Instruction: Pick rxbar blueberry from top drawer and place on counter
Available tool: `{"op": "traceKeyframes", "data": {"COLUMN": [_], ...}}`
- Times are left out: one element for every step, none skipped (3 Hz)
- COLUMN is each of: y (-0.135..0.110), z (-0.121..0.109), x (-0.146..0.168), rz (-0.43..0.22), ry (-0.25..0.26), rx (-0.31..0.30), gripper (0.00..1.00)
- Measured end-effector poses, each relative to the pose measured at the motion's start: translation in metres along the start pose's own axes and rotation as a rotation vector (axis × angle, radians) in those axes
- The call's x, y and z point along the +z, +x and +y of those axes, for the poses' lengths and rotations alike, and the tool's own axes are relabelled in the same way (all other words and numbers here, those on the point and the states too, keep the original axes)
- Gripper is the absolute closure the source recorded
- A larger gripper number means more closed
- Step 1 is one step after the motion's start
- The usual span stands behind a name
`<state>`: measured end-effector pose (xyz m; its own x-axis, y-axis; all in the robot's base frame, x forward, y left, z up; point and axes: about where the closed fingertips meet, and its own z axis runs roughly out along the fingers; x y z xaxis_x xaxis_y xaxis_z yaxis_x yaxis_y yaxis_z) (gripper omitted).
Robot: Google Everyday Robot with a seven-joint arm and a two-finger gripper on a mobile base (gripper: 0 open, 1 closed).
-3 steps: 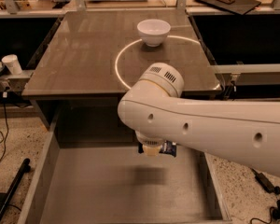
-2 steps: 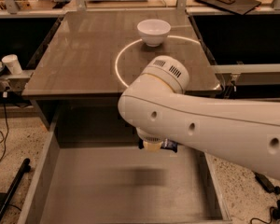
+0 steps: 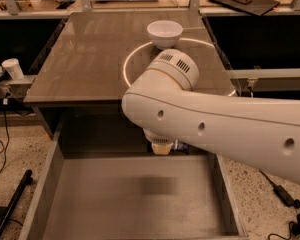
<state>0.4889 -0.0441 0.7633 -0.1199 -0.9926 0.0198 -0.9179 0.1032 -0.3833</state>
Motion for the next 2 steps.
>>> {"op": "traceKeyframes", "data": {"y": [0.005, 0.043], "z": [-0.027, -0.058], "x": [-0.002, 0.001], "rz": [0.051, 0.116], "ry": [0.025, 0.013], "rx": [-0.037, -0.045], "gripper": [1.0, 1.0]}}
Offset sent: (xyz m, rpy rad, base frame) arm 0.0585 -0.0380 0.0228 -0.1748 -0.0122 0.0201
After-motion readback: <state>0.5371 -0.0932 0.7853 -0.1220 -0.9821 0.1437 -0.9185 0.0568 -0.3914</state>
